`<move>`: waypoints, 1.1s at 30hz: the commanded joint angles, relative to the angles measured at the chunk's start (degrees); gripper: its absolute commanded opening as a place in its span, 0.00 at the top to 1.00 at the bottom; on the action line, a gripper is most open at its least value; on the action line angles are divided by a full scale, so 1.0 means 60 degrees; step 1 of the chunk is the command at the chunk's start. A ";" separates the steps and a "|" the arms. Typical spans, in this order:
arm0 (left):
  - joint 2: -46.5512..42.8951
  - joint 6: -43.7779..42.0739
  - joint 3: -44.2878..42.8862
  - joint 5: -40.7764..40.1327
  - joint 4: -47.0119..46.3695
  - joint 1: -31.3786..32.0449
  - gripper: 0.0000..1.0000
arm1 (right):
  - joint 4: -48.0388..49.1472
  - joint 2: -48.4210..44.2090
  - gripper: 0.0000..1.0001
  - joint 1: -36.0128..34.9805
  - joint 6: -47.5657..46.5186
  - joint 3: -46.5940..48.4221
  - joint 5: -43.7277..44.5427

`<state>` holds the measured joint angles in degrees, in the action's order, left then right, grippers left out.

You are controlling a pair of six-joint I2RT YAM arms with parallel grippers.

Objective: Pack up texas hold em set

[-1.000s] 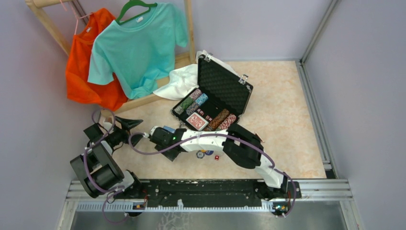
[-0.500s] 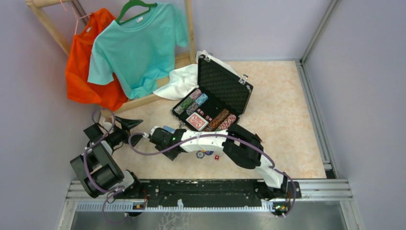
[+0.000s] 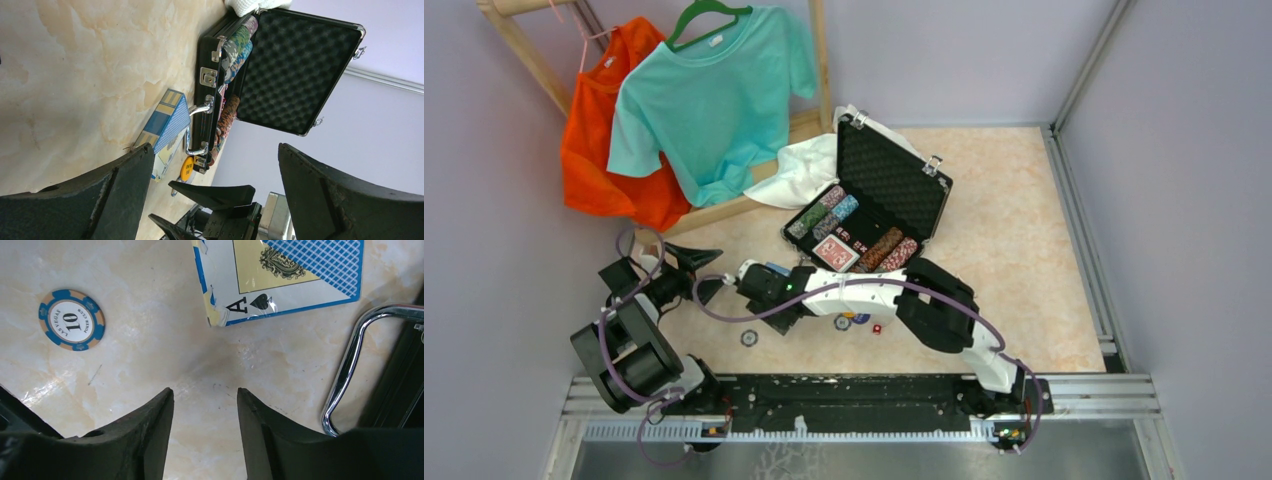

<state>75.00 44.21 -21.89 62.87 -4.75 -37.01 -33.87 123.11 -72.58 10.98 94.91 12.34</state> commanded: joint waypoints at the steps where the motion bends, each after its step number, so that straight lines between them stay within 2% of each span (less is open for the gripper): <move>1: -0.0033 0.0128 -0.0030 0.0231 -0.0296 -0.0055 0.02 | 0.0303 -0.0594 0.47 -0.0055 -0.0086 0.0505 -0.0302; 8: -0.0037 0.0721 -0.0141 0.0018 -0.0568 -0.0455 0.03 | -0.0128 0.0449 0.39 -0.0623 -0.0240 0.2146 -0.0481; 17: 0.0124 0.1128 -0.0447 -0.0515 -0.0471 -0.1099 0.02 | -0.0971 0.1964 0.38 -0.0953 -0.0573 0.4429 -0.0738; 26: 0.0061 0.0955 -0.0364 -0.0535 -0.0430 -0.1147 0.02 | -0.0817 0.2149 0.37 -0.1014 -0.0433 0.3655 -0.0694; 33: 0.0054 0.0950 -0.0308 -0.0476 -0.0495 -0.1148 0.02 | -0.0754 0.2284 0.37 -0.1085 -0.0411 0.3635 -0.0765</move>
<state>75.44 50.35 -23.35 59.70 -6.68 -43.44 -39.90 136.20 -78.32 8.56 115.92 7.81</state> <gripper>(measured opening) 0.980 0.627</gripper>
